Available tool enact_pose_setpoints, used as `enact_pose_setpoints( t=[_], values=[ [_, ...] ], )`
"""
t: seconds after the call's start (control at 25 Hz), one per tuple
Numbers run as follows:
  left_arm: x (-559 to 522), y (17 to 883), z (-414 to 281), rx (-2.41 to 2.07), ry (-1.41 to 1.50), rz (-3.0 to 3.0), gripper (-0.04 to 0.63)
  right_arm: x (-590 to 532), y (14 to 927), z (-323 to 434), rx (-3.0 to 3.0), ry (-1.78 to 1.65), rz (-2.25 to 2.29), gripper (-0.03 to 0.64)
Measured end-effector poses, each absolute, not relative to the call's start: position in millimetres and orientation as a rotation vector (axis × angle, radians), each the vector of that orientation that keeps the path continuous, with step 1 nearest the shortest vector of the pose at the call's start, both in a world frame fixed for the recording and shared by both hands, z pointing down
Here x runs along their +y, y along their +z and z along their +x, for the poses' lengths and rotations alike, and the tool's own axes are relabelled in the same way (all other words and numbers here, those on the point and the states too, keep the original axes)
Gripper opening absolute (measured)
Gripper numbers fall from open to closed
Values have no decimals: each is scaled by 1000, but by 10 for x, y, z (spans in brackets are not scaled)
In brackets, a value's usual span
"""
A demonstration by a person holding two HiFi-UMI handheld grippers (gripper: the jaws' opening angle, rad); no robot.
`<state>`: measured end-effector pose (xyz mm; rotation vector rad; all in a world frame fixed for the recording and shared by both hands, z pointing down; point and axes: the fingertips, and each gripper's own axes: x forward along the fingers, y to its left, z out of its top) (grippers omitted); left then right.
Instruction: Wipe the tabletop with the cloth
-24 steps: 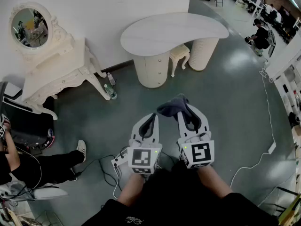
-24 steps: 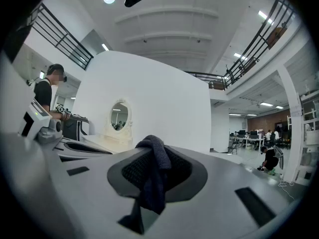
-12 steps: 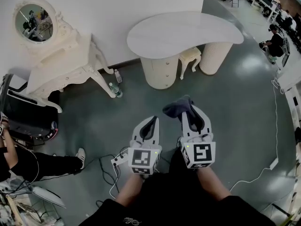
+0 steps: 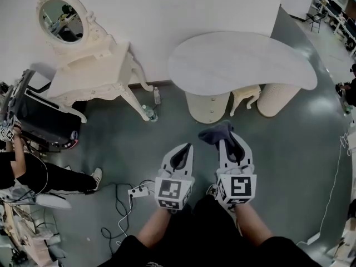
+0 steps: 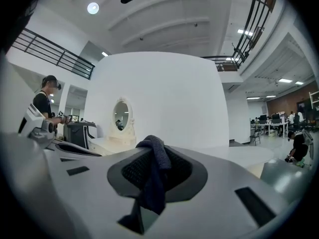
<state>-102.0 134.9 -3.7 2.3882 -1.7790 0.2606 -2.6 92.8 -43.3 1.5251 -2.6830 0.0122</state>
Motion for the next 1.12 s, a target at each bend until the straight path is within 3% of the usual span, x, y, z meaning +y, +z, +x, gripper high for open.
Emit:
enact_pose_setpoints(
  t=[0.2,0.48,1.12],
  values=[
    [1189,-54,-1124,-1829,309,2314,3,562,-409,-117,-2717,49,1466,57],
    [968,-39,-1794,-1930,317,2248,3,229,-394,-717,-2749,34,1438,57],
    [-140,211,-2879,-1751,262,2381,3,-898,-376,-1825,-2611,-95,1492,57]
  ],
)
